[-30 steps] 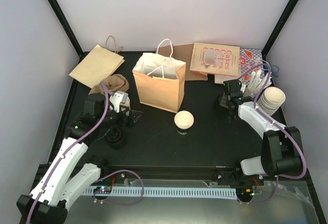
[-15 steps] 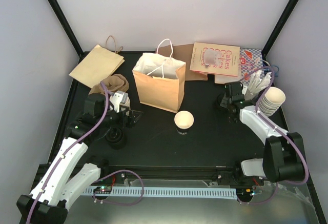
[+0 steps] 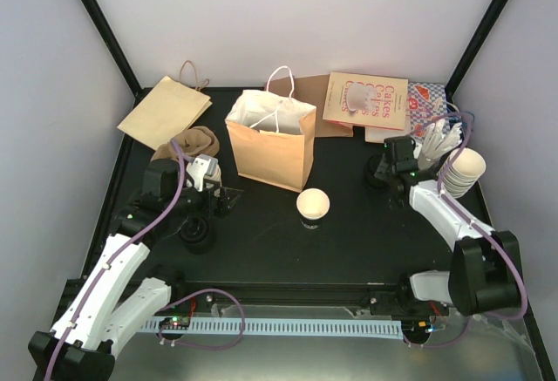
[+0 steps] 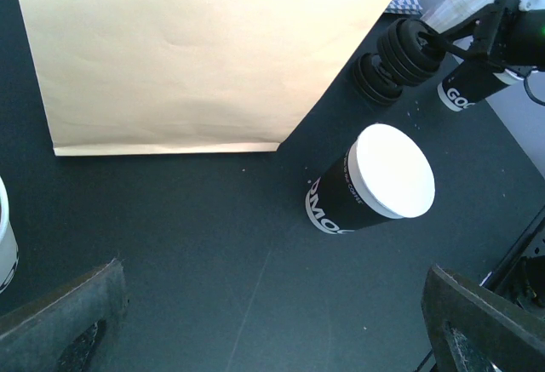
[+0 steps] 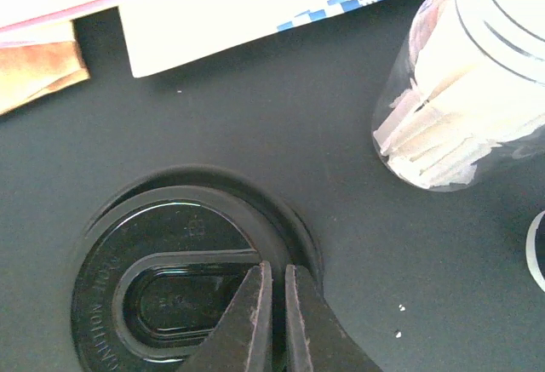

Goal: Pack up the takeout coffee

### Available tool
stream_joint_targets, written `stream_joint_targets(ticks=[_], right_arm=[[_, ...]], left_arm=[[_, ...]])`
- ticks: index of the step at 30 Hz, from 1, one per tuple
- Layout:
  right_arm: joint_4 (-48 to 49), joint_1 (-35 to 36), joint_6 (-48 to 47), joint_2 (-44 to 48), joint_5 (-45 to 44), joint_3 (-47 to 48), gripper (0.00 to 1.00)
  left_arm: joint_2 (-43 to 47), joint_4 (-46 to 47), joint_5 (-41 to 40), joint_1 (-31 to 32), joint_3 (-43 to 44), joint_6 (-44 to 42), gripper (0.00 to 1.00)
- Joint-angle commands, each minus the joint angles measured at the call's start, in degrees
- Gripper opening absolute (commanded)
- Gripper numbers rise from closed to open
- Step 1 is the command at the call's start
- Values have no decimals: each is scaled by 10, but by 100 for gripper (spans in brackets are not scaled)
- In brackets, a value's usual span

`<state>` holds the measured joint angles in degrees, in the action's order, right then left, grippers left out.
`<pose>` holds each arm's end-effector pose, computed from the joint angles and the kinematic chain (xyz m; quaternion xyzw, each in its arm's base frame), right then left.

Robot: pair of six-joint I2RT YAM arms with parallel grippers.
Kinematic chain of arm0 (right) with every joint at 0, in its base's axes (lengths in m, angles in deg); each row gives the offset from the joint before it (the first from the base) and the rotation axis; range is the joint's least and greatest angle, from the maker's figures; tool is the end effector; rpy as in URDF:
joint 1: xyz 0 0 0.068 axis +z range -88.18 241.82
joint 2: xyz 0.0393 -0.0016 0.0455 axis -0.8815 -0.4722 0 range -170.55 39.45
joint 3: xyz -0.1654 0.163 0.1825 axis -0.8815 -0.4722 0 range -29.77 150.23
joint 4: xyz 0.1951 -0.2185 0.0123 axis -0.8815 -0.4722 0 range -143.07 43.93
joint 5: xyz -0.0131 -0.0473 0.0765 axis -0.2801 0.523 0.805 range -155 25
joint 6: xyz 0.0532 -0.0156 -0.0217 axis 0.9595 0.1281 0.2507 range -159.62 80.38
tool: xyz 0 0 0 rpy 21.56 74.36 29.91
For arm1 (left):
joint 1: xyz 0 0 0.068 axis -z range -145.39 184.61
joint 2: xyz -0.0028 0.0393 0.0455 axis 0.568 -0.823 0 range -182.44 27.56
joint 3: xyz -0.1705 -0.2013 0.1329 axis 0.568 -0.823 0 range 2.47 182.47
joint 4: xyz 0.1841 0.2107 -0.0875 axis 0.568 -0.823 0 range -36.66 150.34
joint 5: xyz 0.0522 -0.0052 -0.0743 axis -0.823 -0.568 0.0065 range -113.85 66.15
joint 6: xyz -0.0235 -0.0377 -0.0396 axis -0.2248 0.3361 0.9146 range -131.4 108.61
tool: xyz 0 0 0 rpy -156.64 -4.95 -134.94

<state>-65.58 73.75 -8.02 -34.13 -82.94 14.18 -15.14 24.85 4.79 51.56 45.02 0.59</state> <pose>0.2828 0.0460 0.2161 0.2117 0.9027 -0.0079 0.3744 0.1650 -0.0722 0.3021 0.1502 0.8563 -0.3236 0.3736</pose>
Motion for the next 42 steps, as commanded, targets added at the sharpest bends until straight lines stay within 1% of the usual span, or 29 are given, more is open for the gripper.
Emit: stream_joint_targets(ticks=[1, 2, 3, 4, 5, 7, 8, 11, 13, 14, 16, 20, 25, 28, 30, 32, 33, 37, 39, 42], right_arm=[[-52, 3, 20, -45, -42, 44, 1], [-21, 4, 16, -12, -31, 12, 1], [48, 4, 7, 28, -17, -28, 1], [72, 3, 1, 61, -12, -55, 1], [74, 4, 2, 68, -23, -53, 1], [-11, 3, 13, 22, -48, 3, 1], [-24, 3, 9, 3, -50, 17, 1], [5, 3, -6, 1, -34, 5, 1], [-23, 3, 6, -14, -32, 23, 1], [-19, 3, 6, -18, -19, 24, 1], [11, 3, 3, -1, -8, 4, 1], [24, 3, -3, 28, -1, -6, 1], [-23, 3, -8, -6, -19, 30, 1], [25, 6, -39, 36, 53, -4, 1], [16, 27, -60, 70, 83, -7, 1], [-18, 81, -76, 106, 62, -4, 1], [-30, 110, -81, 127, 66, -8, 1], [-68, 163, -61, 199, 93, -27, 1], [-90, 186, -57, 210, 110, -25, 1], [-120, 240, -54, 209, 104, -13, 1]], left_arm=[[8, 14, 11, 2, 1, -10, 97], [8, 14, 11, 2, 1, -10, 97], [8, 14, 11, 2, 1, -10, 96], [7, 13, 10, 2, 2, -10, 97], [7, 14, 9, 2, 1, -10, 97], [6, 16, 11, 2, 0, -9, 97], [5, 17, 11, 2, 0, -9, 97], [4, 16, 13, 2, 1, -9, 97], [5, 15, 12, 2, 1, -9, 97], [5, 16, 11, 2, 0, -9, 97], [6, 15, 11, 2, 0, -9, 97], [7, 15, 10, 2, 0, -9, 97], [5, 16, 12, 2, 0, -9, 97], [6, 15, 12, 2, 1, -10, 97], [5, 16, 12, 2, 0, -9, 96], [3, 16, 13, 2, 0, -10, 97], [2, 17, 14, 2, -1, -9, 97], [-6, 21, 28, 3, -3, -7, 96], [-12, 22, 34, 7, -2, -4, 96], [-24, 25, 42, 21, 1, 4, 96]])
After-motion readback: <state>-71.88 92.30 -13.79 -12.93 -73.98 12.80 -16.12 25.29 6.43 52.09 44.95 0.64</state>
